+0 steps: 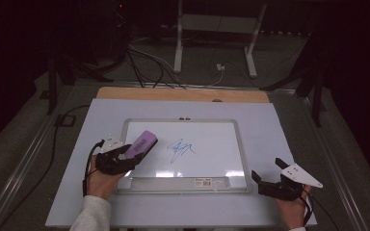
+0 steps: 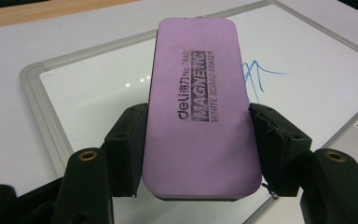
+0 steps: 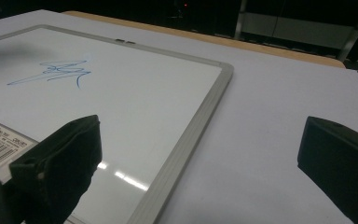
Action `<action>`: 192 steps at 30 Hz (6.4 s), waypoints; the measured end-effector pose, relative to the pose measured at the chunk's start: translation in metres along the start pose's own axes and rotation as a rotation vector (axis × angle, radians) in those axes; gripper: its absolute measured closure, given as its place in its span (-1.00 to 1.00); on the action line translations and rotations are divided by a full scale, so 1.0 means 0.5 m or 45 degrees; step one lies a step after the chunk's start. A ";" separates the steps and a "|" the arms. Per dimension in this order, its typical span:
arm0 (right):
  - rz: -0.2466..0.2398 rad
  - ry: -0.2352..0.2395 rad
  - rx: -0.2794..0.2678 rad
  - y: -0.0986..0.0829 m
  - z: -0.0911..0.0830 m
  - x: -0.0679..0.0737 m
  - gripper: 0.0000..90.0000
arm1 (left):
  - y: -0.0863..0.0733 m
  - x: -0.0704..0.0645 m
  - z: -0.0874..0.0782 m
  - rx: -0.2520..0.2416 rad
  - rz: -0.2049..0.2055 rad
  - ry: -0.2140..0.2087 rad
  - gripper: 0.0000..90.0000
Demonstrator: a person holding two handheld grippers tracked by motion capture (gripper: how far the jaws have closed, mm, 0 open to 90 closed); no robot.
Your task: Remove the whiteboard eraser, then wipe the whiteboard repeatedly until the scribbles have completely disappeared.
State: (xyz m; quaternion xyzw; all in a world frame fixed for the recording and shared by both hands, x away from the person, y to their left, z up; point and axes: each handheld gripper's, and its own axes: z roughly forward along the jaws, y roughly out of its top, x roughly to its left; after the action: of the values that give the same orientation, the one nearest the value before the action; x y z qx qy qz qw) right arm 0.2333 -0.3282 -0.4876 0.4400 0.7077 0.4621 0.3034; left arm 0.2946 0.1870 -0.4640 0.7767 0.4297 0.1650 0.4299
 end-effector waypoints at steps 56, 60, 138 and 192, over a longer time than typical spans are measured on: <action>0.000 -0.004 0.001 0.000 0.000 -0.003 -1.00 | 0.000 -0.047 0.115 0.089 0.063 -0.086 -0.07; 0.001 -0.004 0.002 0.000 0.000 -0.002 -1.00 | -0.005 -0.049 0.123 0.112 0.065 -0.092 -0.07; -0.001 0.001 0.011 -0.001 0.002 -0.002 -1.00 | 0.053 -0.135 0.224 0.263 0.146 -0.065 -0.07; -0.016 0.010 0.022 0.000 0.010 0.003 -1.00 | 0.085 -0.105 0.272 0.239 0.016 0.175 -0.07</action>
State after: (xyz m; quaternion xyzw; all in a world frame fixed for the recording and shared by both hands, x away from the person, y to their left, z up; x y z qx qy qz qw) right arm 0.2366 -0.3250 -0.4897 0.4363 0.7156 0.4558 0.2997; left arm 0.3717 0.0621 -0.5021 0.8031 0.4669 0.1794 0.3238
